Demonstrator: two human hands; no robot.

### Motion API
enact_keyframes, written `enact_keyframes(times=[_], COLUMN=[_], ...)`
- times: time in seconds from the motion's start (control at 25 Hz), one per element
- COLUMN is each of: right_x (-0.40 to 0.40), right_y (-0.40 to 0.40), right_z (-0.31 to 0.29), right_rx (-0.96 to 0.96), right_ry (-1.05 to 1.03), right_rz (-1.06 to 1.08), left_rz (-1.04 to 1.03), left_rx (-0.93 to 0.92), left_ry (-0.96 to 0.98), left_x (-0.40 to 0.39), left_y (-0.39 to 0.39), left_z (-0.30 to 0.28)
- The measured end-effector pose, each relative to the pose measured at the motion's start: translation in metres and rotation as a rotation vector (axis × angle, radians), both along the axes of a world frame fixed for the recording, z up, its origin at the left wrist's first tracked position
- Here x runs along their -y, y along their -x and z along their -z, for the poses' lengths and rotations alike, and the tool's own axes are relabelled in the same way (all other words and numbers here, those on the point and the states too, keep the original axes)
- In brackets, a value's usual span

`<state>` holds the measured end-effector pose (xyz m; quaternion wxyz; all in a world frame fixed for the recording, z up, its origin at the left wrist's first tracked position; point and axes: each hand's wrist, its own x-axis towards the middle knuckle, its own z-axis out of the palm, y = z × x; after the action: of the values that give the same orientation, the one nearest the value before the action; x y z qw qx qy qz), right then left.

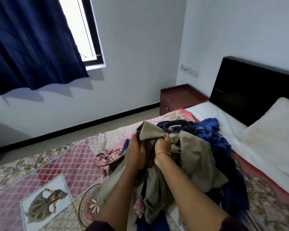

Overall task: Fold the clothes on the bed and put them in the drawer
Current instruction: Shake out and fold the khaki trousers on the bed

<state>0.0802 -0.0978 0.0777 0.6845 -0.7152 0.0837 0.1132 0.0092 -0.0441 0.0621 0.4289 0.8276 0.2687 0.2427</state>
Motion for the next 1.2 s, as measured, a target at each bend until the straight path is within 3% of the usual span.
enact_keyframes(times=[0.16, 0.28, 0.44, 0.52, 0.64, 0.76, 0.84, 0.96, 1.04, 1.2], right_x=[0.000, 0.012, 0.019, 0.018, 0.014, -0.001, -0.016, -0.036, -0.041, -0.043], right_y=[0.060, 0.119, 0.220, 0.256, 0.284, 0.303, 0.325, 0.375, 0.414, 0.471], right_z=[-0.104, -0.190, -0.287, -0.313, -0.325, -0.307, -0.283, -0.238, -0.215, -0.188], right_rx=[-0.120, -0.152, -0.048, 0.005, 0.081, 0.099, 0.179, 0.464, 0.669, 0.846], right_ry=[-0.620, -0.965, -1.206, -1.266, -1.172, -0.879, -0.515, 0.061, 0.098, 0.025], right_rz=[0.062, -0.005, -0.238, -0.274, -0.292, -0.380, -0.469, -0.584, -0.624, -0.746], left_rz=[0.224, 0.271, -0.131, -0.284, -0.376, -0.463, -0.533, -0.597, -0.576, -0.551], left_rx=[0.169, 0.191, 0.385, 0.382, 0.257, 0.174, 0.167, 0.241, 0.354, 0.488], left_ry=[0.088, -0.017, -0.123, -0.227, -0.332, -0.296, -0.136, 0.237, 0.390, 0.528], left_x=[0.002, -0.001, -0.005, -0.013, -0.025, -0.037, -0.048, -0.069, -0.078, -0.087], left_y=[0.048, 0.091, 0.157, 0.190, 0.247, 0.308, 0.338, 0.373, 0.397, 0.441], left_z=[-0.067, -0.108, -0.177, -0.213, -0.248, -0.259, -0.265, -0.277, -0.279, -0.280])
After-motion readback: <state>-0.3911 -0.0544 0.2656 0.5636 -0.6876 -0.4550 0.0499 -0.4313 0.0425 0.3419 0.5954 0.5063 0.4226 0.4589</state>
